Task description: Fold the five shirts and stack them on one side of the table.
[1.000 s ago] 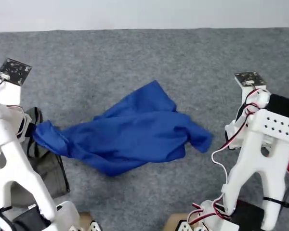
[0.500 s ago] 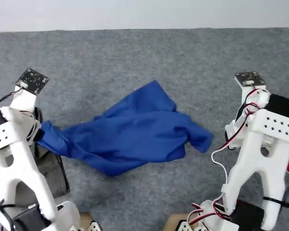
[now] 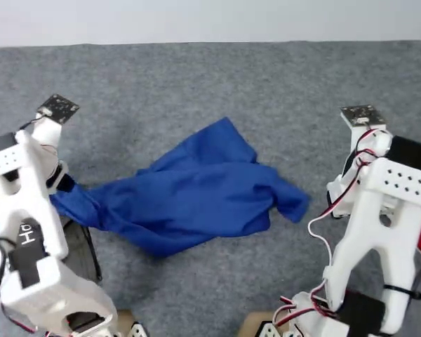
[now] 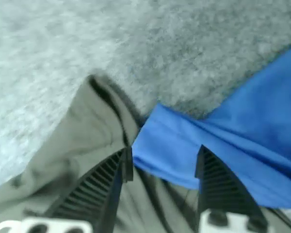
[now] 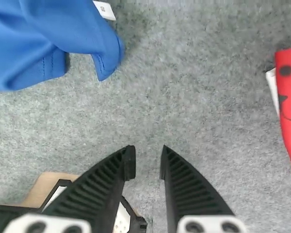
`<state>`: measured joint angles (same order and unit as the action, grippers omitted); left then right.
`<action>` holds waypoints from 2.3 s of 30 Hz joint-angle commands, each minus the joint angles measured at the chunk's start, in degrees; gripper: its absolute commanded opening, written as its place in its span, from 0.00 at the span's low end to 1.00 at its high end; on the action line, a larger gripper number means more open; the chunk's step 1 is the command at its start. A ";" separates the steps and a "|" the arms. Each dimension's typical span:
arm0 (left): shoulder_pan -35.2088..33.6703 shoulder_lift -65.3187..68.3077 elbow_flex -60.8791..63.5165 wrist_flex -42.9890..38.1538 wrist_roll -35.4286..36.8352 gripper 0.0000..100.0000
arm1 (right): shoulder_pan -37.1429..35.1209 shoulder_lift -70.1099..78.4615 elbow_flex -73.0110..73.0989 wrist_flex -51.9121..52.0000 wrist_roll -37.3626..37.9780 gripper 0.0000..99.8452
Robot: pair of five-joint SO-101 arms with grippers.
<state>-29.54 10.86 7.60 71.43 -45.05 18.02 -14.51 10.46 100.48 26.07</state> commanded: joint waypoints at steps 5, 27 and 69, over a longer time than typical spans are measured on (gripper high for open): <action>3.60 8.00 -12.26 6.77 -0.62 0.21 | -0.75 2.77 -0.62 1.98 -3.87 0.09; 1.85 28.84 -38.73 19.96 -5.71 0.21 | -0.75 3.21 -0.88 1.89 -3.96 0.09; 1.14 39.74 -46.20 29.01 -11.16 0.01 | -0.75 3.21 -0.88 1.89 -4.13 0.09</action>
<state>-28.48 51.12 -38.55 98.86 -55.96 18.02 -11.08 10.46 100.48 22.64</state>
